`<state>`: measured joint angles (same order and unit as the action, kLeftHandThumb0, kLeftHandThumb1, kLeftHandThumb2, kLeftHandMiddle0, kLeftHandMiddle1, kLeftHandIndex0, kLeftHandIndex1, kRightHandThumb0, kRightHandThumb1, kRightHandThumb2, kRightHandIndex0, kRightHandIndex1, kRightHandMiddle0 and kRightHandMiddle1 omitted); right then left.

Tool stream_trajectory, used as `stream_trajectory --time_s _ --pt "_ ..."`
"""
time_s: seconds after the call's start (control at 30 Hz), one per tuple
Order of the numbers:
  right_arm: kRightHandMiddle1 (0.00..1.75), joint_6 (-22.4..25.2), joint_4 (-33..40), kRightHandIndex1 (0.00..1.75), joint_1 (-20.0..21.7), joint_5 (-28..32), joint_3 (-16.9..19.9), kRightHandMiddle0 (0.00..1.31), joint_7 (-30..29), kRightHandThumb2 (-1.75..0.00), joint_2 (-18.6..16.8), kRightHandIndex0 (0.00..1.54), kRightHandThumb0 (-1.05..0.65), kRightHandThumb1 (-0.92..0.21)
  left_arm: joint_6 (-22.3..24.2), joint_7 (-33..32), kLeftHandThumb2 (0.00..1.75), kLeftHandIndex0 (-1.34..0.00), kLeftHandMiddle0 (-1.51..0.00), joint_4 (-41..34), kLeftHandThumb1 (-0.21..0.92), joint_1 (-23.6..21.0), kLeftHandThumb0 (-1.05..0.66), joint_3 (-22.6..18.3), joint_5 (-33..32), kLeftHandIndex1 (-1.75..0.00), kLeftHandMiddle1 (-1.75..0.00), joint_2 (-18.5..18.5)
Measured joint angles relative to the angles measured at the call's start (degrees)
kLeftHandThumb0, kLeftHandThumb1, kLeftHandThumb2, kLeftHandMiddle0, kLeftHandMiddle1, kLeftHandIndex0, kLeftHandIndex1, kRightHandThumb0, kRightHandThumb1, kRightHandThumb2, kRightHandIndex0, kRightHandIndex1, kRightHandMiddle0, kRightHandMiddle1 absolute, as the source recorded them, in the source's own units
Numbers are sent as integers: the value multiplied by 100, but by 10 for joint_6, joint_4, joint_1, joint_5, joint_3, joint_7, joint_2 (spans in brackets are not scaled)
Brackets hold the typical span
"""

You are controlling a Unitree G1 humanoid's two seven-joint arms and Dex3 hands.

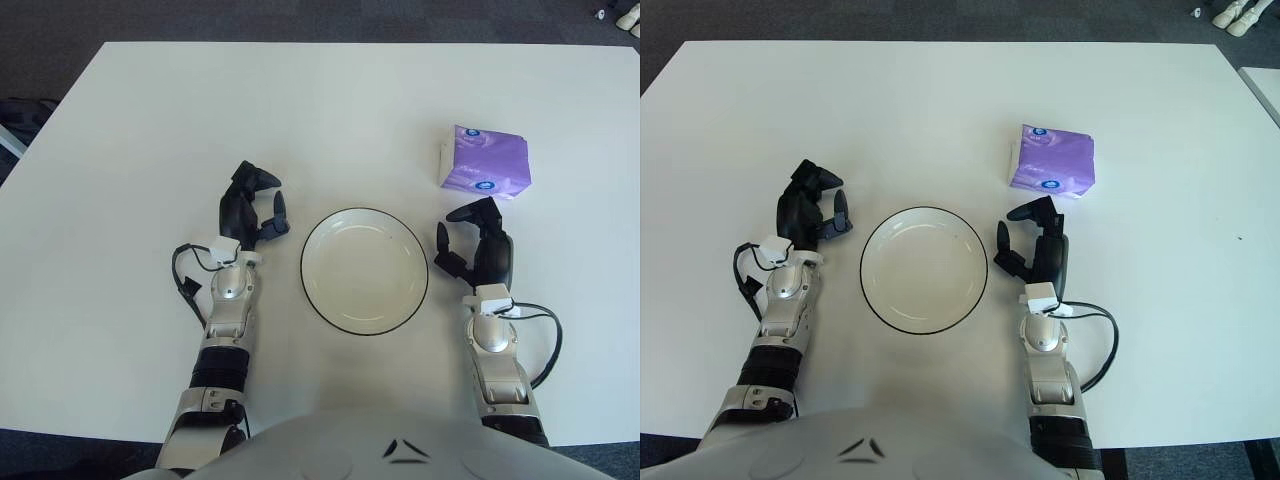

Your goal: Put the tissue paper into the plate.

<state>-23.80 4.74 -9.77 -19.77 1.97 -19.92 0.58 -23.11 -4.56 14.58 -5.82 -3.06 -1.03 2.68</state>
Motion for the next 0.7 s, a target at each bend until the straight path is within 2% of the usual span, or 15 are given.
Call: stream_trajectory --time_s 0.03,0.17,0.2,0.27,0.33,0.43,0.5,0.7 --pt "175 -7 0 144 3 -3 2 43 -3 -104 4 68 -41 -54 0 0 129 -58 -96 0 35 0 -47 0 0 -175 -175 0" --pt "175 -32 -1 140 18 -20 12 30 -10 -78 25 56 -37 -74 0 -1 128 -58 -97 0 35 0 -47 0 0 -175 -175 0" --pt "175 -38 -1 138 23 -25 16 26 -11 -69 33 41 -37 -81 0 -2 128 -58 -97 0 35 0 -47 0 0 -175 -175 0" --pt "175 -42 0 136 33 -45 26 22 -15 -61 49 23 -36 -86 0 -3 128 -58 -96 0 35 0 -47 0 1 -175 -175 0" --pt "155 -39 2 127 42 -64 36 9 -18 -91 64 10 -51 -66 1 -4 128 -58 -95 0 35 0 -47 1 2 -175 -175 0" --pt "142 -30 7 119 52 -76 50 3 -18 -108 87 3 -61 -55 1 -4 128 -58 -94 0 36 0 -47 1 3 -175 -175 0" --pt "137 -23 11 115 58 -79 58 1 -12 -111 101 2 -64 -52 1 -4 127 -58 -94 0 36 0 -47 1 3 -175 -175 0" --pt "100 -1 12 72 89 -88 78 0 7 -92 146 0 -82 -61 1 -4 127 -57 -92 0 36 0 -46 1 3 -175 -175 0"
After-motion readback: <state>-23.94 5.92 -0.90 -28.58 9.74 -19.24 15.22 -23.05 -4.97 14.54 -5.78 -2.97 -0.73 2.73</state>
